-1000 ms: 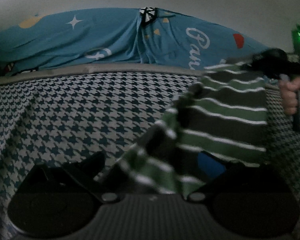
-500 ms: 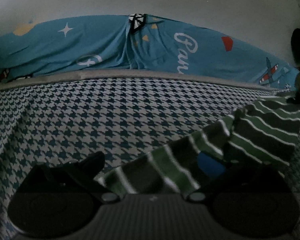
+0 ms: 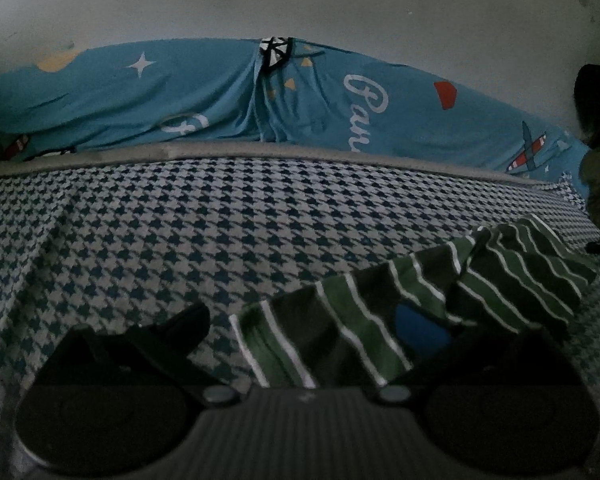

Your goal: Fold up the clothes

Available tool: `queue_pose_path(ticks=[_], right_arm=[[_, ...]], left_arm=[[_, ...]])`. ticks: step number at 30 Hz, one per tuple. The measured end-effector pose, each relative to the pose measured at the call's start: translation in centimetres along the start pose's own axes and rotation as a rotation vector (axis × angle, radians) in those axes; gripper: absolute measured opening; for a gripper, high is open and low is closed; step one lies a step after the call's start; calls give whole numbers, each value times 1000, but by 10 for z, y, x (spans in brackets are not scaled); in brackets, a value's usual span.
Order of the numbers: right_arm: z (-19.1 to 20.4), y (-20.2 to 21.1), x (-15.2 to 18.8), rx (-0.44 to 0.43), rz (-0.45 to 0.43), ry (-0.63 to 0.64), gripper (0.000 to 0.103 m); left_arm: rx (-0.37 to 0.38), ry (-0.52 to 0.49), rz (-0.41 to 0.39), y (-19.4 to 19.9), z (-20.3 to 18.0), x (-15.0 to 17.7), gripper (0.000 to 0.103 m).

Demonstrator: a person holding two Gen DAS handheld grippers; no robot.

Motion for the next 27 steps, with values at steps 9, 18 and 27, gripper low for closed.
queue_pose_path(ticks=[9,18,27], right_arm=[[30,40,14,-168,-34,86,40],[95,82,58,-379,-30,273,40],[170,133,121,-641,-46,541,40]], left_arm=[[-38,26,24,2,15,9,103],[-25,59,56,15,22,4,96],[-1,119,98,22,31,11,95]])
Point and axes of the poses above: each gripper's, at about its wrist camera, not at the fingertips, and y roughly against the way its jaws point, z to its left, x to its underside, the point moved 1 cm from there along -y, roughly the way its jaws point, and after that the axes turned 15 degrees about y, right-handed, at the moved point
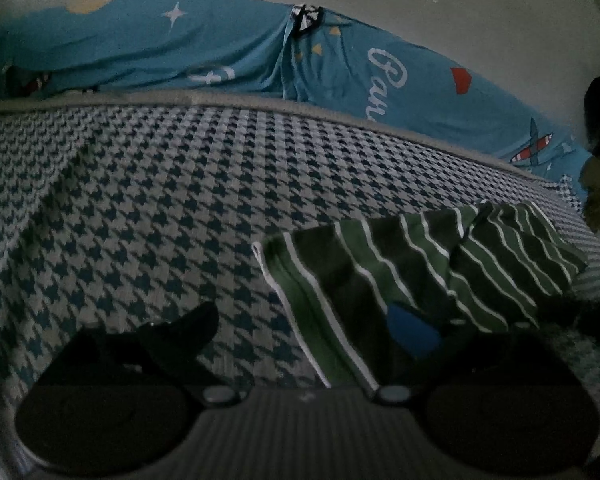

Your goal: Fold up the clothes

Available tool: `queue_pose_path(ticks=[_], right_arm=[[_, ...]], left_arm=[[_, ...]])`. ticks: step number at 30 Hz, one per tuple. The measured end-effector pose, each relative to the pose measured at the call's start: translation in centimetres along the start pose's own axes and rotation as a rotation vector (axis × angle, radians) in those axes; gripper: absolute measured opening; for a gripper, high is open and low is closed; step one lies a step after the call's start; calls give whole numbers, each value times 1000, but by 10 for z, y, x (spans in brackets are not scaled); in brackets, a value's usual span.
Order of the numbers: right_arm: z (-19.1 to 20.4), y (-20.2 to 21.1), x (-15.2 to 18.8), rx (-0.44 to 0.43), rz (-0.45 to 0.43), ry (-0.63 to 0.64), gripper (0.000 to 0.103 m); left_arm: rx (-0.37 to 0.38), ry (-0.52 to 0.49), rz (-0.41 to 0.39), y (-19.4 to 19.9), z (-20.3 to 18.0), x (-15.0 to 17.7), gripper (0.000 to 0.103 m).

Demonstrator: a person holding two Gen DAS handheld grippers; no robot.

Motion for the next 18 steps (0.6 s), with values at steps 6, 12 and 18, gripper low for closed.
queue_pose_path(ticks=[6,12,18], right_arm=[[69,-6,10,-155,3,205,40],[108,-6,25,-212,3,350,40],[118,-9,32,-208,3,440,40]], left_arm=[[8,20,25,2,4,2,95],[4,23,32,5,6,4,96],[5,32,43,5,7,3,96]])
Point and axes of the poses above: each gripper's, at about its wrist camera, not at the fingertips, and y roughly against the way its jaws point, z to its left, x to its underside, the point moved 1 cm from there along -y, roughly the way its jaws point, and after that the axes turned 15 degrees about y, right-handed, at the moved point
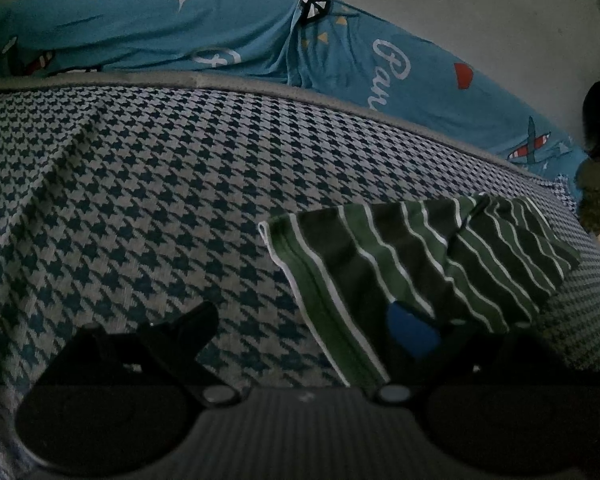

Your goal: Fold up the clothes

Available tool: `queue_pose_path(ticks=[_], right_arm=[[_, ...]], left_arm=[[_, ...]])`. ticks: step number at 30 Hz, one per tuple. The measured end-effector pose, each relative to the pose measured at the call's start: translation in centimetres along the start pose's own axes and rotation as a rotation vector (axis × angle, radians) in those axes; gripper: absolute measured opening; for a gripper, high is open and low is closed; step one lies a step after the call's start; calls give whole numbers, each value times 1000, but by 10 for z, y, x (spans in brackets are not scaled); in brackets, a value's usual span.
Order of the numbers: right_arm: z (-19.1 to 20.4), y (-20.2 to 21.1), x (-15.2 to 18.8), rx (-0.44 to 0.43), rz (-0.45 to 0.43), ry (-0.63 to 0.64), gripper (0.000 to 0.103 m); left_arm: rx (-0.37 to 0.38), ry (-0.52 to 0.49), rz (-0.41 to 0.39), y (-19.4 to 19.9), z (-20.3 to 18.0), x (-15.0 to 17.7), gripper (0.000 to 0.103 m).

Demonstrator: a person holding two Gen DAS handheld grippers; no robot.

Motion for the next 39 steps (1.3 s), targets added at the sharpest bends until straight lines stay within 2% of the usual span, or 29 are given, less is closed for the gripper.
queue_pose_path(ticks=[5,16,18,20,23,28,33,37,39], right_arm=[[8,-8,-1,10,7,78,40],[27,-29,0,80,10,245,39],[24,-30,-1,73,10,219,34],[19,-31,-2,51,5,178,19],[6,-28,-3,34,-7,92,10],[-39,-16,1,-27,-53,-199,10],[-70,-1,7,-78,-113,-385,10],[-71,2,4,-81,-119,-393,10],[-68,1,4,-80,-111,-373,10]], left_arm=[[0,20,23,-2,2,-1,98],[73,106,101,-6,6,-3,101],[82,119,111,-7,7,-4,103],[96,131,123,-8,8,-4,103],[118,145,141,-9,8,-4,103],[185,187,190,-12,8,-2,103],[255,222,254,-25,2,-1,103],[306,260,302,-43,-4,-2,102],[318,272,315,-51,-7,-4,93]])
Point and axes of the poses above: each gripper's, at about its wrist camera, not at the fingertips, and y roughly against the way its jaws point, z to its left, x to its underside, the point moved 1 cm from there along -y, roughly the way its jaws point, and after that the axes turned 15 degrees about y, right-handed, at the moved point
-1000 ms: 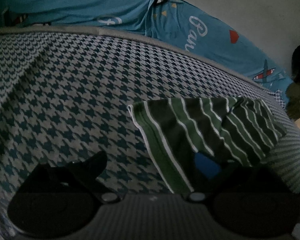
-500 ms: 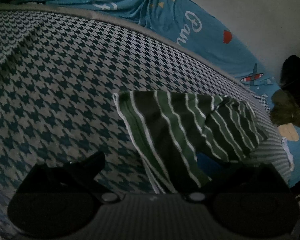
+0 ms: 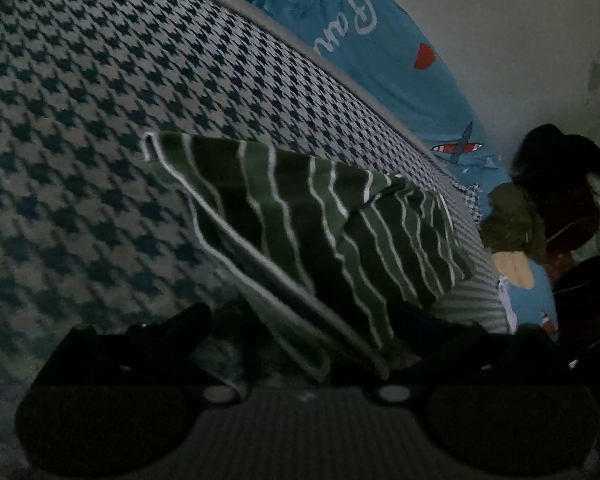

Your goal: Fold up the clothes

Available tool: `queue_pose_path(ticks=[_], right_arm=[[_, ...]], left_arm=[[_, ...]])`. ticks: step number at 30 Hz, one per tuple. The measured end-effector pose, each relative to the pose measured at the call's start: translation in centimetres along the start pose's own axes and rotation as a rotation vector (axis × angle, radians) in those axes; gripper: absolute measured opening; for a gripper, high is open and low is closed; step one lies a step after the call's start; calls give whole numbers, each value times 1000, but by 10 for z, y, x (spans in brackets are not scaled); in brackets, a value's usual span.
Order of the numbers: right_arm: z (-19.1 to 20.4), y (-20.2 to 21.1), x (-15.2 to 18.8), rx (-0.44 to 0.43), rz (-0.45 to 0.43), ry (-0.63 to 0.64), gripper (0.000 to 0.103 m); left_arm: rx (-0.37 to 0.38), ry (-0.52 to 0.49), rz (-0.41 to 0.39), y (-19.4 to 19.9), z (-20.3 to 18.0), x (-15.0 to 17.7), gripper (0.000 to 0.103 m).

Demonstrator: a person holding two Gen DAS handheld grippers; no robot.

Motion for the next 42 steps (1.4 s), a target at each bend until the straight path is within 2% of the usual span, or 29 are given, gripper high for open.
queue_pose_path(ticks=[6,9,10,11,14,19,23,26,30,33,36,37,38,40,42], right_arm=[[13,-4,-1,53,35,110,11],[19,-4,0,72,55,164,19],[21,-4,1,72,58,176,27],[24,-4,2,71,61,188,34],[33,-6,4,83,59,250,42],[42,-15,8,76,76,271,48],[56,-25,13,109,78,341,54],[62,-34,16,118,94,360,54],[67,-43,18,211,76,394,54],[62,-50,16,252,69,362,52],[60,-52,13,252,66,348,28],[60,-51,12,237,64,339,16],[61,-50,11,231,61,336,11],[59,-47,8,240,55,328,10],[48,-43,5,214,50,260,10]], left_arm=[[-24,12,-12,-10,0,-7,68],[-15,21,-15,-10,-1,-11,57],[-9,24,-13,-10,-1,-11,55],[-3,27,-8,-9,0,-12,53],[-1,19,-1,-11,-2,-11,53],[-7,15,2,-13,-6,-11,53],[-15,24,1,-13,-7,-11,53],[-26,25,-1,-13,-7,-12,53],[-28,25,1,-7,-5,-12,53],[-29,29,0,-6,-3,-12,53],[-34,41,-3,-6,2,-14,53],[-37,46,-5,-5,5,-14,53],[-36,56,-6,-5,8,-15,53],[-28,68,-12,-6,12,-17,54],[-24,71,-24,-7,14,-20,56]])
Point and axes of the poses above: each gripper's, at about its wrist camera, not at the fingertips, and y roughly against the way its jaws point, z to its left, x to its underside, the point moved 1 cm from there along -y, roughly the way its jaws point, and after that the axes turned 15 degrees about y, right-handed, at the moved point
